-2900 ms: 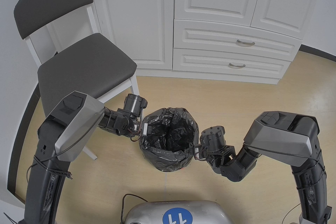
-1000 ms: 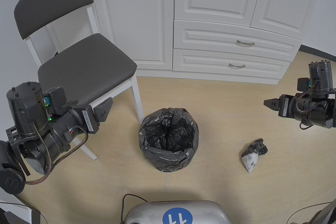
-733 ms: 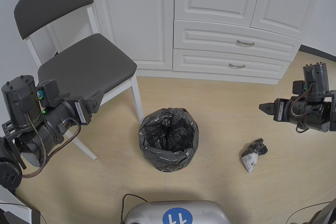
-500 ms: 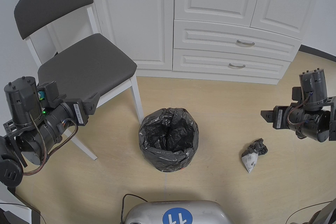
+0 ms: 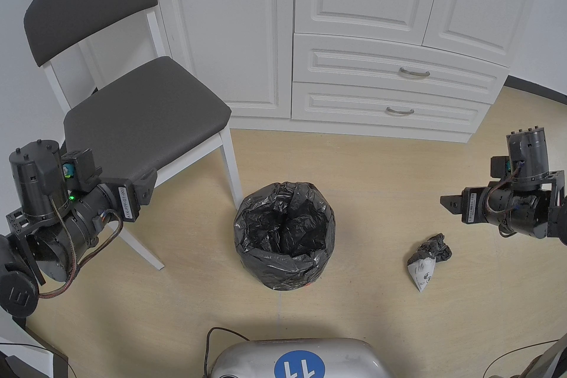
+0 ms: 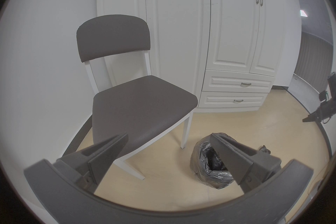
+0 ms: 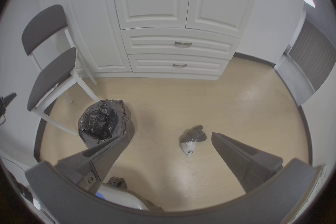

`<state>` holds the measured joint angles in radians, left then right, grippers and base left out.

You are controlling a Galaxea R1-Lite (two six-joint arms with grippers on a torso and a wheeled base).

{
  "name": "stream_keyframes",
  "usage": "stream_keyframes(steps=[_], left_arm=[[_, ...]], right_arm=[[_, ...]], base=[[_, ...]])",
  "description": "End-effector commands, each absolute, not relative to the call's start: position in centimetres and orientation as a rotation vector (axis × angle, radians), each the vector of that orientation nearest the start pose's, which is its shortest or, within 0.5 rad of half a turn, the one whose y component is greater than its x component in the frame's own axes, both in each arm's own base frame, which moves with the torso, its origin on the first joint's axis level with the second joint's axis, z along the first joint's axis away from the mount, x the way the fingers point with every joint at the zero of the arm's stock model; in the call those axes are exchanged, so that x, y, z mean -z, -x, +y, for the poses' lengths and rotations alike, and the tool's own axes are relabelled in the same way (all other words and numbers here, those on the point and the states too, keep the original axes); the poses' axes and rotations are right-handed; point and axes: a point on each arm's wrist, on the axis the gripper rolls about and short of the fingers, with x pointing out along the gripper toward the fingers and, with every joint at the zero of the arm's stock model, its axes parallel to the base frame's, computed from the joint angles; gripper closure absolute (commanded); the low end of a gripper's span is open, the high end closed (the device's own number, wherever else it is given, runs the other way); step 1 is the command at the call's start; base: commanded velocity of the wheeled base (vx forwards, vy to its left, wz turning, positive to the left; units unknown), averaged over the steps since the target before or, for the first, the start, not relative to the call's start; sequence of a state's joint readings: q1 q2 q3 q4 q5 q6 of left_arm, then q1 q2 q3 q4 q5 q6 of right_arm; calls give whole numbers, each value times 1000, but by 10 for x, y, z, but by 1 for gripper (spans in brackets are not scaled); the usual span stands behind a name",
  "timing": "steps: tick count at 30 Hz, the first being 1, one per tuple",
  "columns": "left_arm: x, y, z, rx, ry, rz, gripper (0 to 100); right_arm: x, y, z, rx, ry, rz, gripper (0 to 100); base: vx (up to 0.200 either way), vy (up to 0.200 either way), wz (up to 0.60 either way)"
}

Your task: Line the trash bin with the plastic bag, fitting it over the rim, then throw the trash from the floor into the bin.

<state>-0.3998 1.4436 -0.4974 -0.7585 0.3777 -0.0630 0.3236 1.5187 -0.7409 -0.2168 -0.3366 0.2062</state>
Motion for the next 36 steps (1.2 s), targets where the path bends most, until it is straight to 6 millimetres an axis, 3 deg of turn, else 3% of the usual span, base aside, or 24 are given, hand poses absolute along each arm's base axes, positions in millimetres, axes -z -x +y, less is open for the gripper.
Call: stream_keyframes(steps=[1,8,9,12,14,17,23,25,27,36], left_arm=[[-182,-208,-79,17,-18,168,0],[-180,-207,-78,17,-21,175,0],[-181,-207,-77,14,-17,165,0],[-186,-206,-77,12,-1,127,0],[-194,-205,-75,14,16,70,0],[-198,-203,-72,6,-2,47,0],[-199,-204,-65,-23,-18,40,0],[-199,-204,-65,-23,-18,40,0],[-198,-204,-65,-25,-18,45,0],[-187,-215,-69,-22,-33,92,0]], right_arm=[[-150,-278,39,102,-92,618,0],[-122,-305,17,142,-127,705,0],[-106,-312,14,155,-126,754,0],[-90,-322,10,159,-135,779,0],[-63,-340,1,160,-148,796,0],[-38,-353,-7,181,-155,824,0],[-5,-379,-29,235,-173,865,0],[-5,-379,-29,235,-173,865,0],[20,-391,-41,264,-184,905,0],[63,-420,-66,327,-223,1006,0]], base=[[0,0,0],[0,0,0],[0,0,0],[0,0,0],[0,0,0],[0,0,0],[0,0,0],[0,0,0],[0,0,0],[0,0,0]])
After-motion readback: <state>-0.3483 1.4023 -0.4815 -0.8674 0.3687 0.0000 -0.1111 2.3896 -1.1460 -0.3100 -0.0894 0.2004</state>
